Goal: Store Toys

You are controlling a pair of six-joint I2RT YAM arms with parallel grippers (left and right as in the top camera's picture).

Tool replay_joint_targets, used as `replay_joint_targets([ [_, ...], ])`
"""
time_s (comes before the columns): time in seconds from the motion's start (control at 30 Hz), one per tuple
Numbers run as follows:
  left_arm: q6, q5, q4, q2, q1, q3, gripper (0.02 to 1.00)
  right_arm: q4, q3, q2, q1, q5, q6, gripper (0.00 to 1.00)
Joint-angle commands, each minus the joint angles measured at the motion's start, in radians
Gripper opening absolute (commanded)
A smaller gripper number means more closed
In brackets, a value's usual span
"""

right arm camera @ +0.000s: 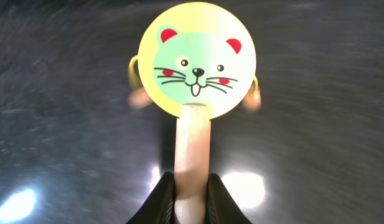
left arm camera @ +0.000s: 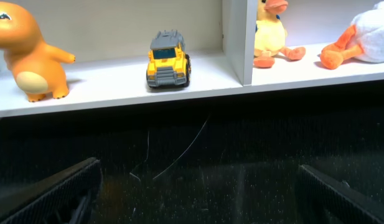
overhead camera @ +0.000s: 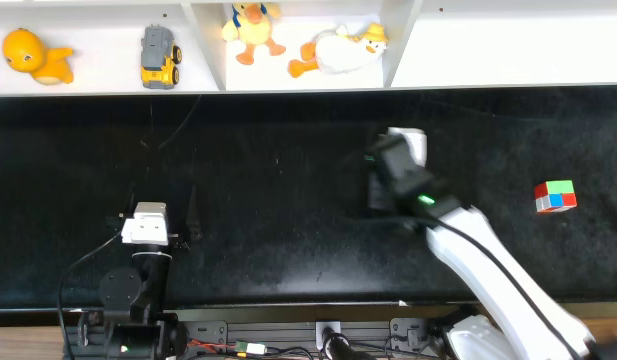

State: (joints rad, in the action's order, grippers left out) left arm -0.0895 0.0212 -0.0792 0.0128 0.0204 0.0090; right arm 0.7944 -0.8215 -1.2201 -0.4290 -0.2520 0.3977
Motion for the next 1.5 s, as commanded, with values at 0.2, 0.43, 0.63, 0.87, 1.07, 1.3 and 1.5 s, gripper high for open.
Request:
replay_joint_targets([
  [0.2,-0.023,-0.004,-0.005,-0.01,0.008,-0.001,0.998,0.032,-0.029,0.109,0.27,-0.01,-0.313,0.045],
  [0.43,-0.023,-0.004,-0.005,-0.01,0.008,-0.001,0.998,-0.03,-0.22,-0.069,0.394,0.023,-0.544,0.045],
  [0.63,-0.023,-0.004,-0.005,-0.01,0.008,-0.001,0.998,-0.048,-0.422,-0.305,0.404,0.05,-0.641,0.049],
  [0.87,-0.023,-0.005,-0.005,-0.01,0.008,-0.001,0.998,-0.113,-0.624,-0.543,0.404,0.153,-0.653,0.045],
  [1.07,-0.023,-0.004,-0.005,-0.01,0.008,-0.001,0.998,-0.158,-0.742,-0.668,0.401,0.223,-0.644,0.047],
  [1.3,-0.023,-0.004,-0.005,-0.01,0.008,-0.001,0.998,-0.178,-0.764,-0.723,0.402,0.235,-0.604,0.049],
  [1.5,-0.023,-0.005,-0.005,-0.01,0.008,-0.001,0.998,-0.162,-0.764,-0.742,0.402,0.238,-0.576,0.069],
])
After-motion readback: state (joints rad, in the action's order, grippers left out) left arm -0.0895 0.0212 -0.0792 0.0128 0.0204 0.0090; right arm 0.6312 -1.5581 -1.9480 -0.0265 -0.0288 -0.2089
